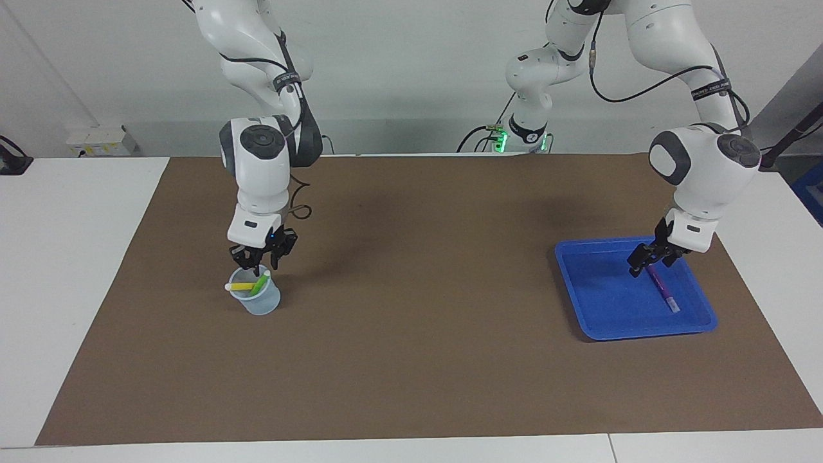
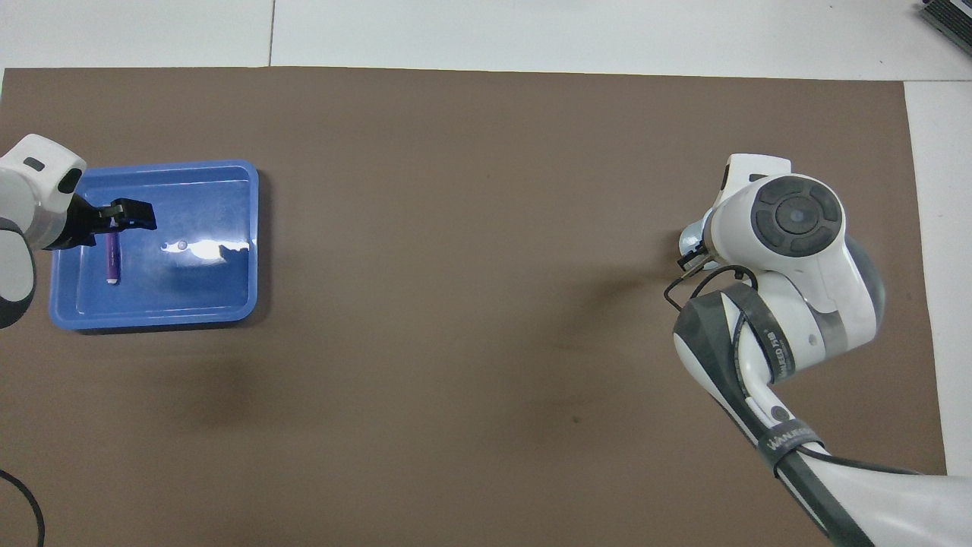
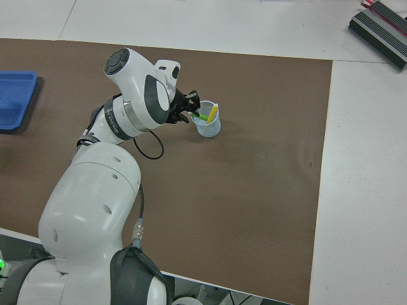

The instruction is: Right arm passes pens to left for tray arrangement

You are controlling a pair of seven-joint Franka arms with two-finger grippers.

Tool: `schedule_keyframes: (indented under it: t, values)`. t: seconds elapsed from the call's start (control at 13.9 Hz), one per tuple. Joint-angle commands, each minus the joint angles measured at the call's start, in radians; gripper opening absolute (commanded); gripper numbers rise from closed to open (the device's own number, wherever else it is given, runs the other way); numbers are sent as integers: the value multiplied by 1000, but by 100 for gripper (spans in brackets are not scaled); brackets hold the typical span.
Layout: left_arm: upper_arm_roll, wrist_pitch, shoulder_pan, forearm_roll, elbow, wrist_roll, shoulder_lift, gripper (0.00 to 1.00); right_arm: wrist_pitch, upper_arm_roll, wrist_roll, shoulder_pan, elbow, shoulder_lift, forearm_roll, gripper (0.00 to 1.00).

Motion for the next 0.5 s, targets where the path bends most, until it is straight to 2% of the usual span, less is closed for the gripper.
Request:
schedule_keyframes:
  t: [0.0,0.14,0.29,0.43]
  values:
    - [11,-25,-17,8,-5,-33,-16,100,22,2,-26,-8,14,14,-23,42]
    - [11,-31,-15,8,-8,-45,-18,100,22,2,-26,-10,16,15,-22,39]
    - [11,-31,-17,8,-8,-45,-19,100,26,2,-27,-10,14,15,-22,32]
    - [11,-28,-17,8,-8,-47,-18,100,26,2,-27,-13,14,15,-22,31]
